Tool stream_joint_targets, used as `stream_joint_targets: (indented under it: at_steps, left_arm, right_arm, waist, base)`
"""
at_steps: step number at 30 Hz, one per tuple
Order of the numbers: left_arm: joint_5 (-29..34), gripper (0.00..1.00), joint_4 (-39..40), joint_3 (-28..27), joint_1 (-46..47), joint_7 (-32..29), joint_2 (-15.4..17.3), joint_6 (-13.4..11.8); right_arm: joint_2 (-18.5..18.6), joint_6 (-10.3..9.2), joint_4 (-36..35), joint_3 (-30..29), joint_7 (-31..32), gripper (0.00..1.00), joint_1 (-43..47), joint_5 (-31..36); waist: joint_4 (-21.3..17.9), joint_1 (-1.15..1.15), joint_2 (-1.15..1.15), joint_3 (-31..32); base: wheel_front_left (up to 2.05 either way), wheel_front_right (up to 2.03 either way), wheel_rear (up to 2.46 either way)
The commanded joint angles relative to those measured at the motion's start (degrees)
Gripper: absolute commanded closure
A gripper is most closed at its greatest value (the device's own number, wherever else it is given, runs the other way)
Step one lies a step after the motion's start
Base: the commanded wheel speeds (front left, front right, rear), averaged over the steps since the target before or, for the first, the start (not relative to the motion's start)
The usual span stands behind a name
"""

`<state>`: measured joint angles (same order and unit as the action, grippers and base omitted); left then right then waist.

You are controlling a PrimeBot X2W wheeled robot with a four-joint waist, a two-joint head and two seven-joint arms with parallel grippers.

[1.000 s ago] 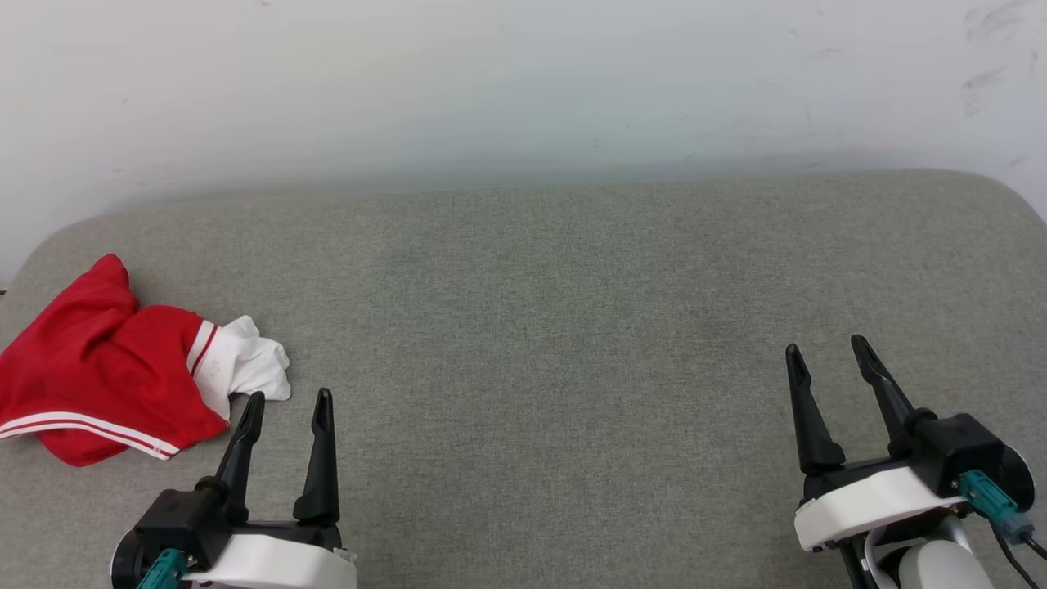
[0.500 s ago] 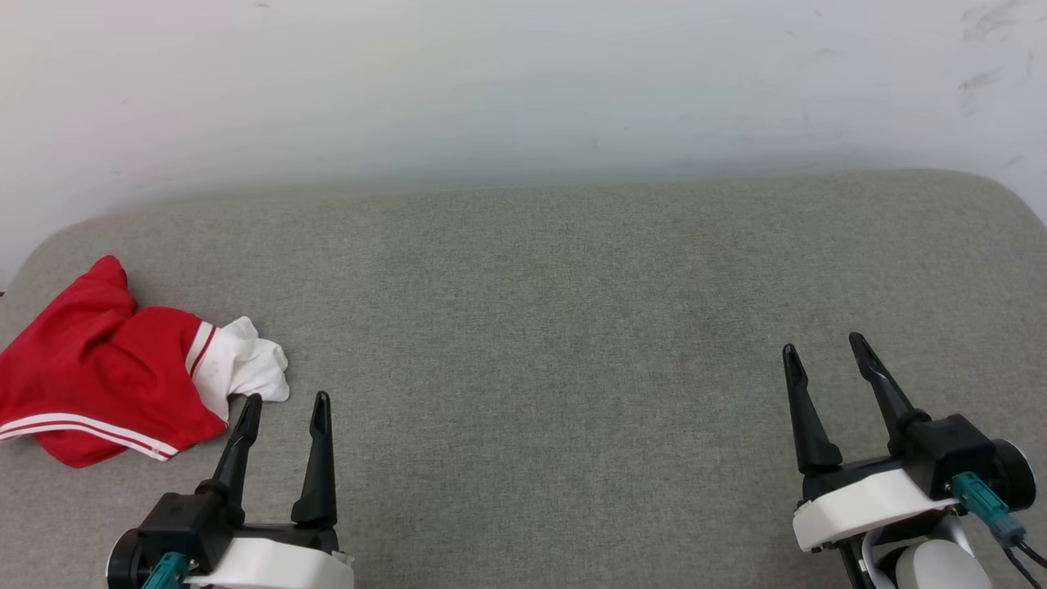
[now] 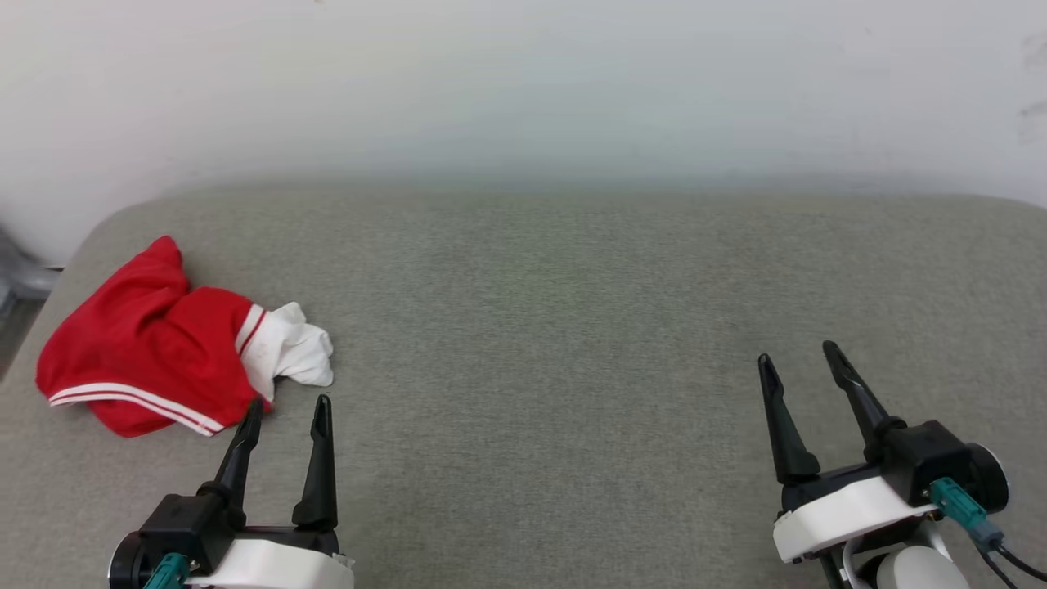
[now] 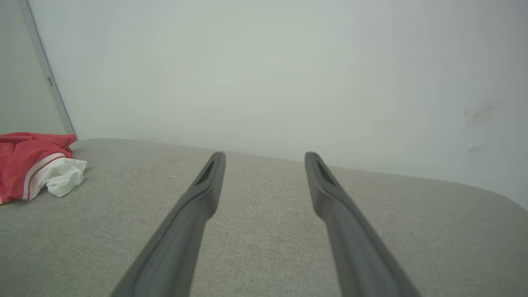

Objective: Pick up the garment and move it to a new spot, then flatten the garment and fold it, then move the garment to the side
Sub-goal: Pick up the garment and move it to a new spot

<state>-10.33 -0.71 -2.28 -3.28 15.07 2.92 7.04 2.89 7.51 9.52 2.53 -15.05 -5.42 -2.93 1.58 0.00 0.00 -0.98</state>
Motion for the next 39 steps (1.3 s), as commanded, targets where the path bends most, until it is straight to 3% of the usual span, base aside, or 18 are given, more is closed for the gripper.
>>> stream_joint_targets:
  at_steps: [1,24,39]
  left_arm:
    - [0.0,0.0,-0.1,-0.1,-0.5,0.2,-0.1,-0.2]
    - [1.1,0.0,0.0,-0.6,-2.3,0.2,-0.1,-0.5]
    - [2.2,0.0,-0.2,0.0,-3.0,0.2,-0.1,0.3]
  right_arm:
    - [0.0,-0.04,0.1,0.6,-0.2,0.0,0.6,0.0]
    - [0.0,-0.04,1.3,5.4,-0.2,0.0,1.7,-1.7]
    - [0.0,-0.04,1.8,6.8,-0.2,0.0,2.0,-2.8]
  waist:
    - [1.8,0.0,0.0,0.3]
    - [17.1,0.0,0.0,1.7]
    - [21.6,0.0,0.0,2.1]
  base:
    - [0.0,0.0,0.0]
    - [0.0,0.0,0.0]
    - [0.0,0.0,0.0]
